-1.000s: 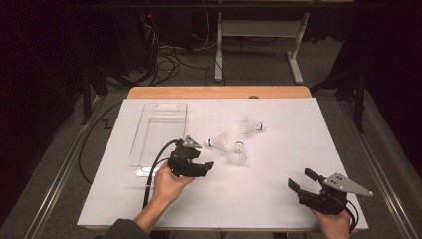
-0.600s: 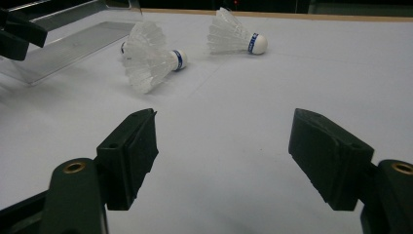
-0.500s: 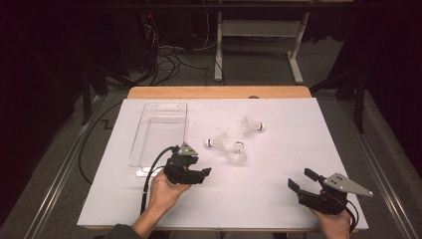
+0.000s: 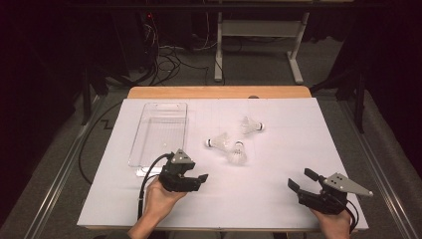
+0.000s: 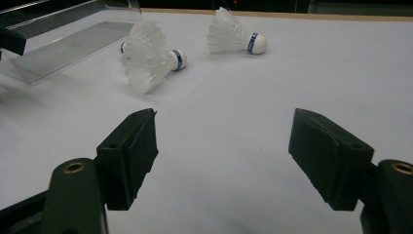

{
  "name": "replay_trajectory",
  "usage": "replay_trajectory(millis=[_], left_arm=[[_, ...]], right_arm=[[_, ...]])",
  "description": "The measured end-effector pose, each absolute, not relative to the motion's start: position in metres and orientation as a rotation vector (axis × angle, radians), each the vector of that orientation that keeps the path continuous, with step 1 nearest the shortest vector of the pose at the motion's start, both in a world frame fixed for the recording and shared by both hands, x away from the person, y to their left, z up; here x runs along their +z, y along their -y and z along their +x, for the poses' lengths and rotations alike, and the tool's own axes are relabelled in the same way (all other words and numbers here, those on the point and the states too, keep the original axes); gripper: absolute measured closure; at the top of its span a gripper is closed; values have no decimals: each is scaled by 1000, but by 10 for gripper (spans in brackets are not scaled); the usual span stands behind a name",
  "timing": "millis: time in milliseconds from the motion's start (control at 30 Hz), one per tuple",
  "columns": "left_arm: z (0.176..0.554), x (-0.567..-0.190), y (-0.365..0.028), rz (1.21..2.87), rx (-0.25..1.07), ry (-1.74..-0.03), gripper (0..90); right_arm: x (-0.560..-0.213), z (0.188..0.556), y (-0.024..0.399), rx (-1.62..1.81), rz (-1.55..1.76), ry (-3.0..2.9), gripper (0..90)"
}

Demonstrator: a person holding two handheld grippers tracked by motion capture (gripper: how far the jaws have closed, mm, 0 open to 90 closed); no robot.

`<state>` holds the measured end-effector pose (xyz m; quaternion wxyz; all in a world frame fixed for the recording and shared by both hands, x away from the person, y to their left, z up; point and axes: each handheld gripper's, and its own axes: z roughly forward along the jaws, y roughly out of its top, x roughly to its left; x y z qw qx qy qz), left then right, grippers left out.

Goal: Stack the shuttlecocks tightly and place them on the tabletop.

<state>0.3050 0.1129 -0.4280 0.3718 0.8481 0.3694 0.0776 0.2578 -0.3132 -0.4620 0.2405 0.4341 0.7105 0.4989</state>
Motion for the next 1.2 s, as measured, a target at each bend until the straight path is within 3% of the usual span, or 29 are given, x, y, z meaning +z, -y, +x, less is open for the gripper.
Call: replay_trajectory(millis=[1200], left_arm=[[269, -441, -172, 2041, 259, -984, 334]], right_arm=[[-462, 258, 313, 1356, 1195, -1939, 266]])
